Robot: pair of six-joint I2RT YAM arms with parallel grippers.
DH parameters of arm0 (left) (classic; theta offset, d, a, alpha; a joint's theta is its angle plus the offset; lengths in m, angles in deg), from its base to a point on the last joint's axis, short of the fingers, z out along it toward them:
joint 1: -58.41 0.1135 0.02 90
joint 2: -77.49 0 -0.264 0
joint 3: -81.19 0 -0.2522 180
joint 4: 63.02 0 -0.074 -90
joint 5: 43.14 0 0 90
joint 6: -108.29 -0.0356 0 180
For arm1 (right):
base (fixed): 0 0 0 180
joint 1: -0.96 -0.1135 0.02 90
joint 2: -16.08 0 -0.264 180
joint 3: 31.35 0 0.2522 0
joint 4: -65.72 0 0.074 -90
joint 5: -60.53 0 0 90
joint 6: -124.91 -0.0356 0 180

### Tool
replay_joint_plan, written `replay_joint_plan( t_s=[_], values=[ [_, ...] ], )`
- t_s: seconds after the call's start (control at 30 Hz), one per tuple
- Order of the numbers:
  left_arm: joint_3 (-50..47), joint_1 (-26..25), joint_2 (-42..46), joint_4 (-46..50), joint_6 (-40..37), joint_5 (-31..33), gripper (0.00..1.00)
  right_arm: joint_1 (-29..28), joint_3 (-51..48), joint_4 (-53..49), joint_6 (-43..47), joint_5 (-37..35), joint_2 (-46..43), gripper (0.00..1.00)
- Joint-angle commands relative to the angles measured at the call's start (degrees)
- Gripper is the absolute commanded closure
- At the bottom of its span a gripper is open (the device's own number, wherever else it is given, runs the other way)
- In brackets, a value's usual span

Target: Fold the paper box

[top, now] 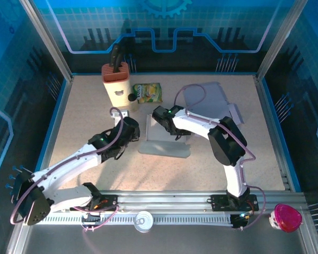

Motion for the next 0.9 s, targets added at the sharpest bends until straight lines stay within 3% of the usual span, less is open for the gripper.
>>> replay_joint_plan(
  t_s=[0.0, 0.33, 0.57, 0.87],
  values=[
    [0.6, 1.1, 5.19, 7.89, 2.81, -2.46, 0.5, -0.35, 2.64, -9.79, -9.45, 5.97, 2.45, 1.0],
    [-2.22, 1.12, 14.21, 13.35, 4.56, -6.96, 0.5, 0.19, 0.95, -12.63, -30.54, 22.24, -2.06, 1.0],
    [-5.23, 1.08, 15.14, 13.13, 4.93, -11.86, 0.53, 2.08, -5.98, -6.1, -41.87, 36.66, -4.67, 1.0],
    [-12.18, 1.09, 15.85, 7.16, 6.55, -18.24, 0.57, 2.04, -15.41, 4.37, -51.6, 45.26, -7.37, 1.0]
  ],
)
